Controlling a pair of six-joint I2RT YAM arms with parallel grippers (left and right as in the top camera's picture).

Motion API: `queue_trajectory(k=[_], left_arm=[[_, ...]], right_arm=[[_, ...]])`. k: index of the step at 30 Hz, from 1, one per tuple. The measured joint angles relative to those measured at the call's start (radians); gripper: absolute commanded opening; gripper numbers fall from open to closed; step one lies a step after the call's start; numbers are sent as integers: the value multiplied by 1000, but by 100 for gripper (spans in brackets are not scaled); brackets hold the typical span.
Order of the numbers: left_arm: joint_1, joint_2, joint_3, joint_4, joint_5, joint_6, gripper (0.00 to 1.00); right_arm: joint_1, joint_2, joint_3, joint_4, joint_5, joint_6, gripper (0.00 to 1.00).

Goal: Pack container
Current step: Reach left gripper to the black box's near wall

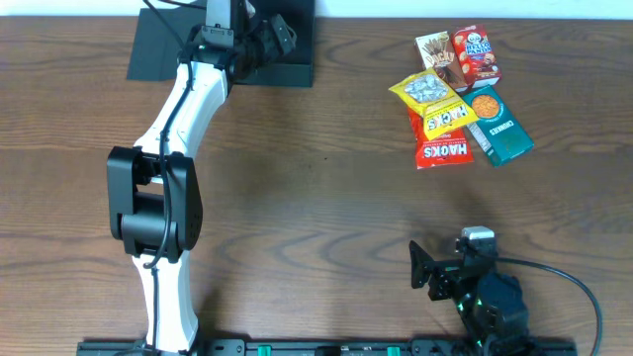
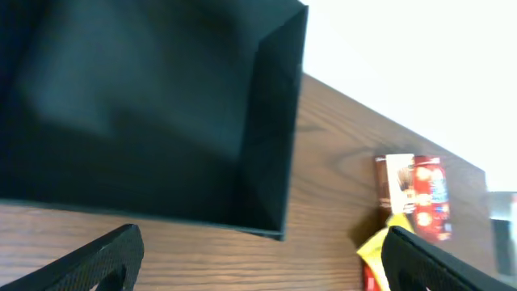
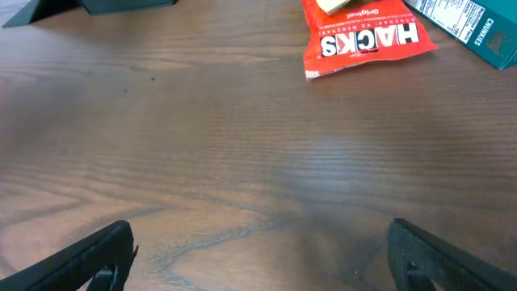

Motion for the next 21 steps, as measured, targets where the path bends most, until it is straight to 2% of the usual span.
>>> queue_trajectory(k=[2,6,7,9,13,21], left_arm=[[-2,0,0,6,9,-7,100],[-13,0,3,-58,-28,-63,100],[-15,0,4,-89,-48,-90,94],[-19,0,4,-151,-100,-160,92],[-19,0,4,-172,-173,-263,87],[-6,10,4,-172,-238,-427,93]], right_arm=[[0,0,0,0,0,0,99],[0,0,0,0,0,0,99],[0,0,0,0,0,0,99],[0,0,0,0,0,0,99],[0,0,0,0,0,0,99],[0,0,0,0,0,0,99]])
